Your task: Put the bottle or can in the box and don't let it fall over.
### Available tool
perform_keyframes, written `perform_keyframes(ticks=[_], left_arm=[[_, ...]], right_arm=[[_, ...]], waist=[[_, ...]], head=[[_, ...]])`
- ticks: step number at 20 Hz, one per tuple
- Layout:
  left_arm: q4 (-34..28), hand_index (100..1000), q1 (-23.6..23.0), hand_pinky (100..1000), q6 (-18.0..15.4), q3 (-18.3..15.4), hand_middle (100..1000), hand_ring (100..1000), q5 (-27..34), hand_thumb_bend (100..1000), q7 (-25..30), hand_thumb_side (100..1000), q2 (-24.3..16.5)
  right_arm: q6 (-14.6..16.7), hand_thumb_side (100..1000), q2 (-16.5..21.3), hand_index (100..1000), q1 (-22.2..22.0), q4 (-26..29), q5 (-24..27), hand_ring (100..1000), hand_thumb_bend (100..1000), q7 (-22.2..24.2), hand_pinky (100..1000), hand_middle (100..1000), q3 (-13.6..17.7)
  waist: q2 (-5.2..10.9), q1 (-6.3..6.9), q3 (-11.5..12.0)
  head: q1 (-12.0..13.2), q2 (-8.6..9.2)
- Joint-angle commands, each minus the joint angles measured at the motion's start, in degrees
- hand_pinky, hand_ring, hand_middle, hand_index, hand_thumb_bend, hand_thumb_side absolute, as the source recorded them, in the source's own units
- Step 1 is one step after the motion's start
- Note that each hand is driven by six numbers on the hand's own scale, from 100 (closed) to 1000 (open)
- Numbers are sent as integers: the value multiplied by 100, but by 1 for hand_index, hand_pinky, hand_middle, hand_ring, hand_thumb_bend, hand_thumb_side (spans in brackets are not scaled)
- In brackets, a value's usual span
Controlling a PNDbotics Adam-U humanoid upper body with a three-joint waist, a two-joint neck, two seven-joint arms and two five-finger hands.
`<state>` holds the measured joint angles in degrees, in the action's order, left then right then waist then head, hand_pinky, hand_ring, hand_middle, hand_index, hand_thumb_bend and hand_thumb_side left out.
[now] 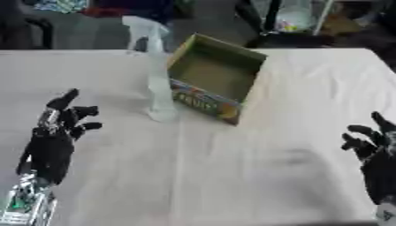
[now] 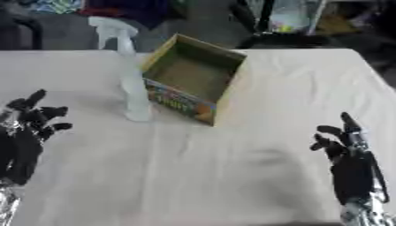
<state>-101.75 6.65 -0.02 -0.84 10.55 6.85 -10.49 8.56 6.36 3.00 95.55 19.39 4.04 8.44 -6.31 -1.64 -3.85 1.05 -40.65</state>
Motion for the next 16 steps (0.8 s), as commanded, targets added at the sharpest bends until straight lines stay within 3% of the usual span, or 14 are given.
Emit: perform_keyframes(ticks=[1, 6, 10, 13, 14, 16], left_arm=[[-111, 992, 45, 710, -10, -1, 590, 857, 0, 100, 17, 1000, -30], [-68, 992, 47, 708, 8, 13, 581, 860, 103, 108, -1, 1000, -23], [63, 989, 81, 676, 73, 85, 499, 802, 484, 122, -72, 1000, -13], [206, 985, 176, 535, 155, 220, 367, 614, 1090, 145, -174, 1000, 5], [258, 982, 214, 453, 181, 288, 281, 497, 1396, 186, -196, 996, 13], [346, 983, 314, 377, 207, 457, 190, 339, 2216, 266, -161, 931, 33]], right_arm=[[4, 777, 66, 1000, 25, 55, 16, 437, 100, 12, 895, 617, 14], [2, 778, 66, 1000, 27, 53, 16, 437, 100, 15, 896, 618, 14], [1, 780, 66, 1000, 28, 53, 16, 437, 100, 18, 895, 618, 12], [-4, 781, 66, 1000, 26, 48, 13, 437, 100, 25, 894, 618, 2], [-6, 783, 65, 1000, 27, 47, 12, 437, 100, 29, 895, 618, -2], [-9, 784, 63, 1000, 29, 45, 14, 437, 100, 35, 895, 618, -10]], waist=[[67, 8, 1], [67, 10, -6], [67, 9, -19], [66, 9, -33], [66, 10, -41], [64, 12, -62]], head=[[-10, 66], [-16, 68], [-22, 71], [-9, 69], [-5, 69], [5, 71]])
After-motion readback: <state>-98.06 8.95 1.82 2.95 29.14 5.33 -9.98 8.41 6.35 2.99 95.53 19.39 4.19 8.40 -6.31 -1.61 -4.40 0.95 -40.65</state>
